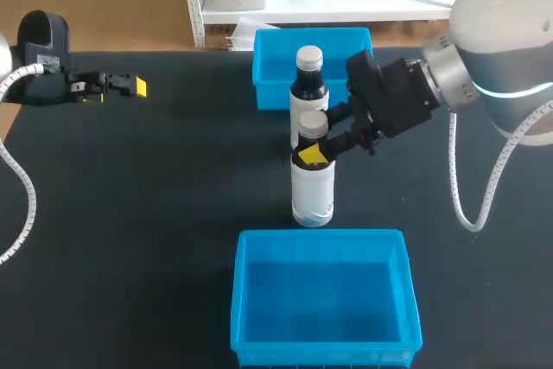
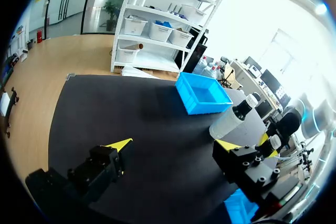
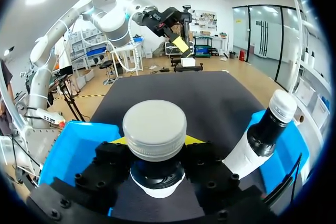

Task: Pick up the bottle, and place it in the far bin if it is heavy, or in the near bin if it is light.

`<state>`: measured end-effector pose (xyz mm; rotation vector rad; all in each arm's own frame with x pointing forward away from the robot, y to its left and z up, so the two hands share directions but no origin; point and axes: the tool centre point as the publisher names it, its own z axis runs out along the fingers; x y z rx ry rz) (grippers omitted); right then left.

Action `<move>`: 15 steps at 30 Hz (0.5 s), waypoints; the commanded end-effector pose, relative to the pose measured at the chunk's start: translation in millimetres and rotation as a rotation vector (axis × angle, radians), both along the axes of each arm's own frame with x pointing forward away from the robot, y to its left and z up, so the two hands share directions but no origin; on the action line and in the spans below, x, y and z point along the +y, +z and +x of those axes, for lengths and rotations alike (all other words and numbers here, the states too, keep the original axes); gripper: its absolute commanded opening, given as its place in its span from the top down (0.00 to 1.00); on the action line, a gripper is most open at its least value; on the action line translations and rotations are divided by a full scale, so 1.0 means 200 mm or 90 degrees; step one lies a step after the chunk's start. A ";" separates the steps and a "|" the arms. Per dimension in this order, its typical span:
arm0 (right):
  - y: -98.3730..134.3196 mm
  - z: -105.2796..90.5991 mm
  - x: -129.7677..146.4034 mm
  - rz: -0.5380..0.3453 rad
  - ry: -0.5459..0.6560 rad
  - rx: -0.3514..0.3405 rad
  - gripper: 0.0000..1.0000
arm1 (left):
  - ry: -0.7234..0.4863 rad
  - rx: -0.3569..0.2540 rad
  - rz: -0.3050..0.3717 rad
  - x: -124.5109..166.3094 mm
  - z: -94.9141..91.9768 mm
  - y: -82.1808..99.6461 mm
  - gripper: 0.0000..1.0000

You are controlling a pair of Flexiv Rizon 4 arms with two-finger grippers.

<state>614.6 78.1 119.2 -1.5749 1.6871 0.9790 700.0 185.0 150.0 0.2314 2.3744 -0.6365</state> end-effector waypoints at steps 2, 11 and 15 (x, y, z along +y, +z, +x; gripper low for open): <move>0.06 -0.02 -0.01 0.004 -0.005 -0.016 1.00 | 0.000 0.000 0.000 0.00 0.00 0.00 0.00; 0.34 -0.10 -0.04 0.018 -0.015 -0.069 1.00 | 0.000 0.000 0.000 0.00 0.00 0.00 0.00; 0.46 -0.16 -0.05 0.022 -0.012 -0.084 1.00 | 0.000 0.000 0.000 0.00 0.00 0.00 0.00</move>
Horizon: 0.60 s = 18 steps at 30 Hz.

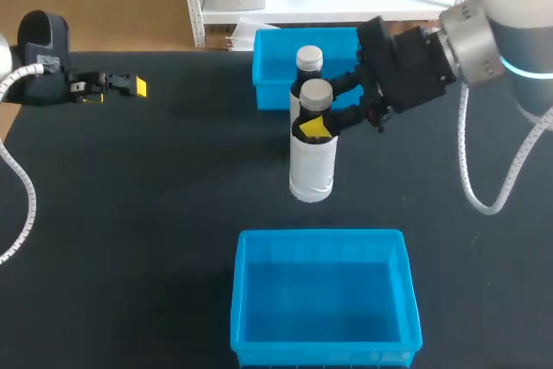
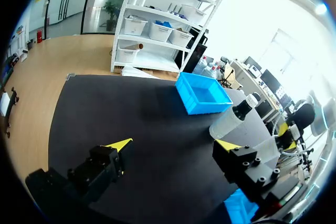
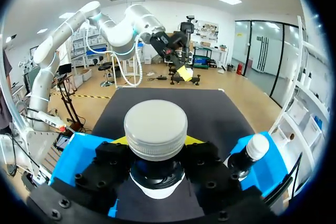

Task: Pick up the bottle, and place it in the far bin if it is heavy, or in the near bin if it is light.

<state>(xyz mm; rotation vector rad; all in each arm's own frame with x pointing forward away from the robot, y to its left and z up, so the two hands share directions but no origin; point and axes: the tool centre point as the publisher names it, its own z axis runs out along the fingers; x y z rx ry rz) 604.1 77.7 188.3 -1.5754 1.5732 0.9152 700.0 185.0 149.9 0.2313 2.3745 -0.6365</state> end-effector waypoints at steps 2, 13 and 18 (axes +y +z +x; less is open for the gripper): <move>0.18 -0.15 -0.04 -0.004 -0.017 -0.022 1.00 | 0.000 0.000 0.000 0.00 0.00 0.00 0.00; 0.32 -0.41 0.06 0.016 0.034 -0.033 1.00 | 0.000 0.000 0.000 0.00 0.00 0.00 0.00; 0.26 -0.51 0.10 0.020 0.055 -0.016 1.00 | 0.000 0.000 0.000 0.00 0.00 0.00 0.00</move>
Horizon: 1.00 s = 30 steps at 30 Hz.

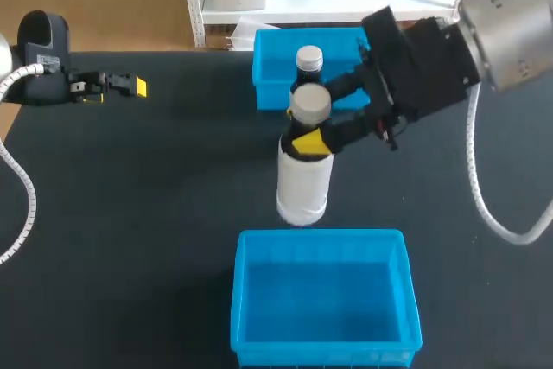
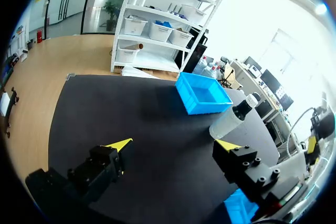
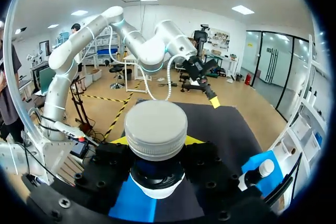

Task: Pick up the bottle, and place it in the far bin if it is heavy, or in the near bin if it is light.

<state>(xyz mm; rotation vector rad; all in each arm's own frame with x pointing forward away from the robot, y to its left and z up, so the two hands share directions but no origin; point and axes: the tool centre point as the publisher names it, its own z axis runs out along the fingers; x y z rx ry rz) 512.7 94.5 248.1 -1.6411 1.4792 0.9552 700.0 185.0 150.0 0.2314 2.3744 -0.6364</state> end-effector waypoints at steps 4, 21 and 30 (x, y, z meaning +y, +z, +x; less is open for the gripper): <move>-0.10 -0.11 0.03 0.005 0.011 0.009 1.00 | 0.000 0.000 0.000 0.00 0.00 0.00 0.00; -0.36 -0.23 0.09 0.025 0.053 0.051 1.00 | 0.000 0.000 0.000 0.00 0.00 0.00 0.00; -0.44 -0.23 0.13 -0.001 0.074 0.045 1.00 | 0.000 0.000 0.000 0.00 0.00 0.00 0.00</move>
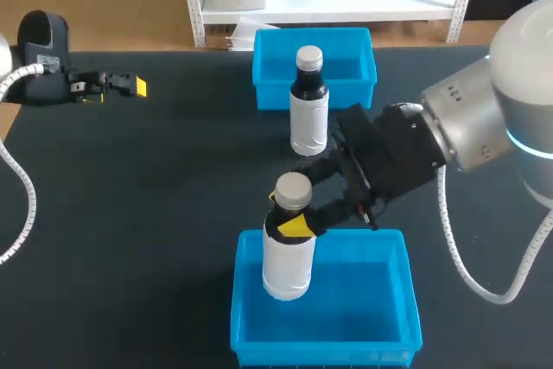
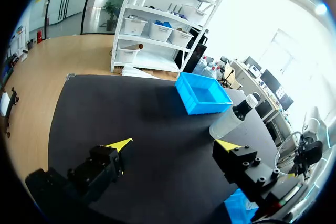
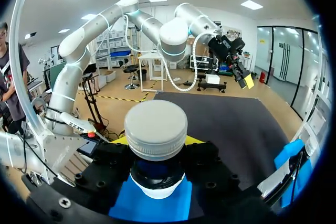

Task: Pick up the bottle, and place it in the far bin if it is heavy, or in the near bin if it is light.

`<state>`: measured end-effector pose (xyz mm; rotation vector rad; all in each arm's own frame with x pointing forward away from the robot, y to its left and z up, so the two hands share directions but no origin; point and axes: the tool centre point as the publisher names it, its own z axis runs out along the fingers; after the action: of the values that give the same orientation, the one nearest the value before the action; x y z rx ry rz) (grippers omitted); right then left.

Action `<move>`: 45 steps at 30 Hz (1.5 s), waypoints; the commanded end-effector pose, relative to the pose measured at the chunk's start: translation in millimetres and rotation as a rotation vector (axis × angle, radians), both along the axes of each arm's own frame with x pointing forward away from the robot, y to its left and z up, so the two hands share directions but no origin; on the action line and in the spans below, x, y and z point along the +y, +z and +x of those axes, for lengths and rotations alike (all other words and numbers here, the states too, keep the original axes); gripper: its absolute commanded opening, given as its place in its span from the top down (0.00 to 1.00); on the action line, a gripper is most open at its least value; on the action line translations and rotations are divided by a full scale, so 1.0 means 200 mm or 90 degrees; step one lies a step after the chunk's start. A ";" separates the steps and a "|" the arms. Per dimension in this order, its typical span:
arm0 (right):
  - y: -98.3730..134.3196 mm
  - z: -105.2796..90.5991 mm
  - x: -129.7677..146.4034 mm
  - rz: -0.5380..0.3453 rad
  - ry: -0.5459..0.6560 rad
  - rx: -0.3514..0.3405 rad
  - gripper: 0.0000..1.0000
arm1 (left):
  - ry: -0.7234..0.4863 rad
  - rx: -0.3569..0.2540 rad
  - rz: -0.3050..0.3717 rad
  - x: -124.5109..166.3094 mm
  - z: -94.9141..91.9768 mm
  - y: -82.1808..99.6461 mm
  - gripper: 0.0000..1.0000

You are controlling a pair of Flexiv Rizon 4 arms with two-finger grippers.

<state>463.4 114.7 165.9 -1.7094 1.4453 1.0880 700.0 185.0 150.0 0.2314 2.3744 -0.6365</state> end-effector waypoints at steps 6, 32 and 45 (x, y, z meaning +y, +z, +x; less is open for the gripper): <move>-0.07 0.04 0.02 -0.018 0.010 -0.005 1.00 | 0.000 0.000 0.000 0.00 0.00 0.00 0.00; -0.19 0.04 0.04 -0.041 0.025 0.016 0.93 | 0.000 0.000 0.000 0.00 0.00 0.00 0.00; -0.20 0.06 0.04 -0.055 0.028 0.022 0.00 | 0.000 0.000 0.000 0.00 0.00 0.00 0.00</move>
<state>473.5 123.0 126.8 -1.7949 1.4975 1.0990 700.0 185.0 150.0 0.2314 2.3744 -0.6365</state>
